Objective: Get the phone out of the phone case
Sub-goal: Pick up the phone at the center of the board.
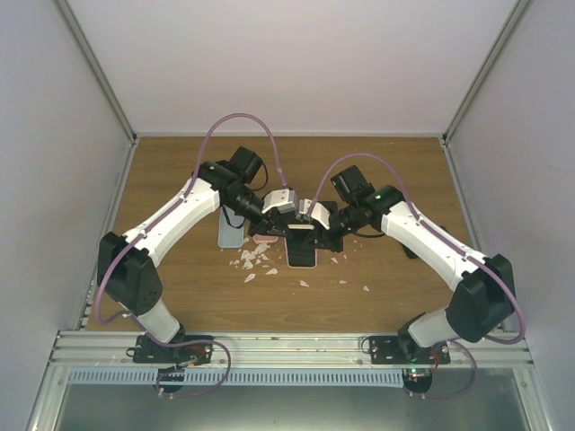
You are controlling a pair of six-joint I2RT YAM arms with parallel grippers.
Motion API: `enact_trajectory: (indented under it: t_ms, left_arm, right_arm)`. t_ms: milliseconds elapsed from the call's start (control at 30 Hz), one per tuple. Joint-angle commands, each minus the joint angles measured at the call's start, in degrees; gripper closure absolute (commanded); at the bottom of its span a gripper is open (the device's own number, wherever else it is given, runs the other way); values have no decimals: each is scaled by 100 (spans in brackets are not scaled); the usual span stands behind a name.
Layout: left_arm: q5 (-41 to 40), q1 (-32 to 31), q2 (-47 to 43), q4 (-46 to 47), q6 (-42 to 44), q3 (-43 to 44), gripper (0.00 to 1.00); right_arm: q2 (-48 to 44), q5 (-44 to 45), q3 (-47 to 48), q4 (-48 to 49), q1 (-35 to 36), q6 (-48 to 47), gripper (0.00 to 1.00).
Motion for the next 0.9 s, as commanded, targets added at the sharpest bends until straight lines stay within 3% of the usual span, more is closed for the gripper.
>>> enact_trajectory:
  t_ms: [0, 100, 333, 667, 867]
  left_arm:
    - [150, -55, -184, 553, -242, -21, 90]
    - [166, -22, -264, 901, -549, -81, 75]
    - [679, 486, -559, 1798, -1541, -154, 45]
    - [1573, 1309, -1014, 3352, -3096, -418, 39]
    - [1561, 1387, -1300, 3571, -3261, -564, 39]
  right_arm:
    - [30, -160, 300, -133, 65, -62, 93]
    - [18, -342, 386, -117, 19, -44, 100]
    - [55, -1047, 767, 154, -506, 238, 99]
    - [-116, -2655, 1064, 1471, -1571, 1569, 100]
    - [-216, -3382, 902, 2508, -1854, 2634, 100]
